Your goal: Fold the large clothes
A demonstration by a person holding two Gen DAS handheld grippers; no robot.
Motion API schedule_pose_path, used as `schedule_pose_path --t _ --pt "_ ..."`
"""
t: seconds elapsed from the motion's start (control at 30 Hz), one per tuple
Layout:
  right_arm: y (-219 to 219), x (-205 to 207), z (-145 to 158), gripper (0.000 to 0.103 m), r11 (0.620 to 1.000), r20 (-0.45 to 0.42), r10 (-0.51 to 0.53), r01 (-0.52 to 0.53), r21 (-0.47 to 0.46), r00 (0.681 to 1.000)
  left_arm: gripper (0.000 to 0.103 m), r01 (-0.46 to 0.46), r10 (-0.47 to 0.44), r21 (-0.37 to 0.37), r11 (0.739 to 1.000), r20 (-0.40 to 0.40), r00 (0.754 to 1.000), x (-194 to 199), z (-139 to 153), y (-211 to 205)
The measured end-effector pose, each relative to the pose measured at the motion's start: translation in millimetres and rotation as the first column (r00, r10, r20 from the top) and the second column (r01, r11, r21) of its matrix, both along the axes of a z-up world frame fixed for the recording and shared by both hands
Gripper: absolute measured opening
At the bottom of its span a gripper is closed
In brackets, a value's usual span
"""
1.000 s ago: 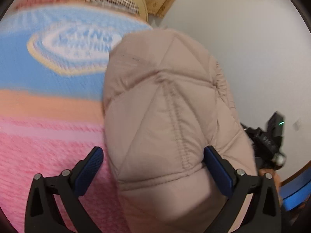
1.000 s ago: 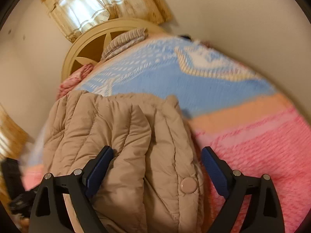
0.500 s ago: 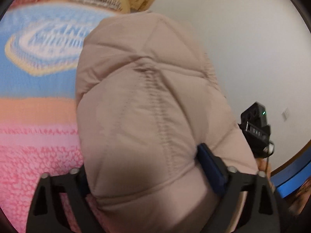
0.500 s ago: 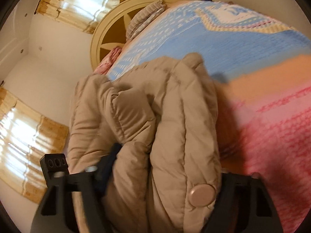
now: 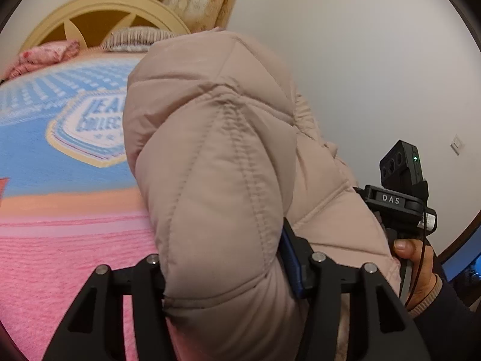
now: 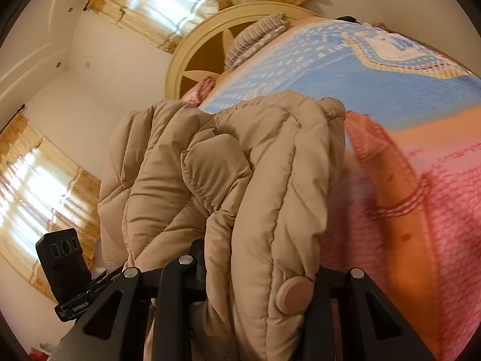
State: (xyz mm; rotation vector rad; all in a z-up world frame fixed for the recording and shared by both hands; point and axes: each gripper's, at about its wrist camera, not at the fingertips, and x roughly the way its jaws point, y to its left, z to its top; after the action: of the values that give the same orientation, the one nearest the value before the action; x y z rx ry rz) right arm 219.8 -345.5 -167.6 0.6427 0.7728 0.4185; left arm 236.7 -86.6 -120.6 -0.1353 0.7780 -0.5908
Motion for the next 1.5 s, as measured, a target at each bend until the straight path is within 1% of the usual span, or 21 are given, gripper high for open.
schedule_pose_path --t 0.13,0.17,0.3,0.37,0.53,0.63,0.77,1.03,1.37,1.5 --pt "22.9 -3.5 6.3 0.029 0.999 0.027 0.032 -0.032 0.024 0.999 0.054 -0.033 0.033 0.018 0.999 0.032 0.999 -11.6 7.9 25.9" --pt "32.4 -3.8 8.8 0.029 0.999 0.035 0.044 -0.045 0.026 0.998 0.054 -0.041 0.041 0.020 0.999 0.036 0.999 -12.9 10.7 27.5" --pt "63.2 -3.5 13.1 0.029 0.996 0.053 0.080 -0.082 0.035 0.995 0.054 -0.087 0.085 0.032 0.996 0.067 0.994 -27.6 14.8 57.0" --pt "84.4 -0.9 14.6 0.029 0.993 0.062 0.107 -0.109 0.034 0.992 0.054 -0.109 0.106 0.030 0.994 0.068 0.992 -29.4 15.2 66.5" --pt "128.3 7.7 16.2 0.029 0.984 0.070 0.168 -0.172 0.047 0.983 0.054 -0.177 0.174 0.033 0.984 0.084 0.981 -39.6 17.9 100.0" --pt "157.0 14.3 17.7 0.029 0.976 0.073 0.209 -0.213 0.053 0.975 0.054 -0.217 0.213 0.035 0.975 0.100 0.972 -52.6 22.0 120.1" --pt "196.0 23.8 22.4 0.028 0.961 0.081 0.269 -0.273 0.051 0.960 0.054 -0.265 0.262 0.024 0.964 0.106 0.959 -56.1 24.1 146.9" --pt "270.2 38.8 25.9 0.028 0.924 0.078 0.374 -0.378 0.051 0.924 0.054 -0.354 0.351 0.014 0.935 0.110 0.930 -78.9 28.5 198.1" --pt "354.6 44.5 12.0 0.028 0.869 0.048 0.488 -0.490 0.062 0.871 0.054 -0.458 0.456 0.014 0.889 0.067 0.887 -101.0 14.8 251.9" --pt "379.3 45.2 5.7 0.028 0.858 0.030 0.510 -0.510 0.055 0.860 0.055 -0.484 0.482 0.027 0.875 0.059 0.874 -107.0 8.1 263.2"
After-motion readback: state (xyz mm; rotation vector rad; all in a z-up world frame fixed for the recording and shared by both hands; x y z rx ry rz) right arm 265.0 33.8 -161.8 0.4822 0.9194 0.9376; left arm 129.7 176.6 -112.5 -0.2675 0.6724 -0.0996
